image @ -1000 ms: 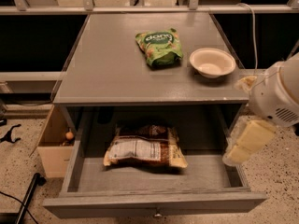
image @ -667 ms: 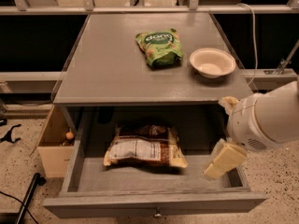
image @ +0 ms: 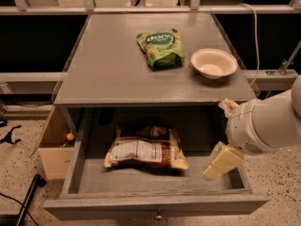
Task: Pick brown chip bag from top drawer and place on counter
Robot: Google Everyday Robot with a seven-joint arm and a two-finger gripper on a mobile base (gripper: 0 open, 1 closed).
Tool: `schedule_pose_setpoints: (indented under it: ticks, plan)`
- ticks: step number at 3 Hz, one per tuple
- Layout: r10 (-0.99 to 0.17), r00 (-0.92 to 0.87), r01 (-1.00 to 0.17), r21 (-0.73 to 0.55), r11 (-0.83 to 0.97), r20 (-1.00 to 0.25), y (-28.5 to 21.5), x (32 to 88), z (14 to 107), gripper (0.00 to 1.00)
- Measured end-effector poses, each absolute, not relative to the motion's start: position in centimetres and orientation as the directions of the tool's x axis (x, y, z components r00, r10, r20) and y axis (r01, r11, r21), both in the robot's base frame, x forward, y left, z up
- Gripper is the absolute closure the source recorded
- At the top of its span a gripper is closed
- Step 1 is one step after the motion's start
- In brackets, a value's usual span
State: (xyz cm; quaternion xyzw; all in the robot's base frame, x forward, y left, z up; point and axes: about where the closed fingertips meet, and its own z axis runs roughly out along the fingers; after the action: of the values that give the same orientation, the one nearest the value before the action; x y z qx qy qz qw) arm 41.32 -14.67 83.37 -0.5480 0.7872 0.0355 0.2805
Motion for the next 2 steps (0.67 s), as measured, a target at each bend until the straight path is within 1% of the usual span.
schedule_pose_setpoints:
  ticks: [2]
  plan:
    - [-0.82,-0.191,-0.858,-0.314,0.407,-0.54,-12.9,44.0,80.1,0.0]
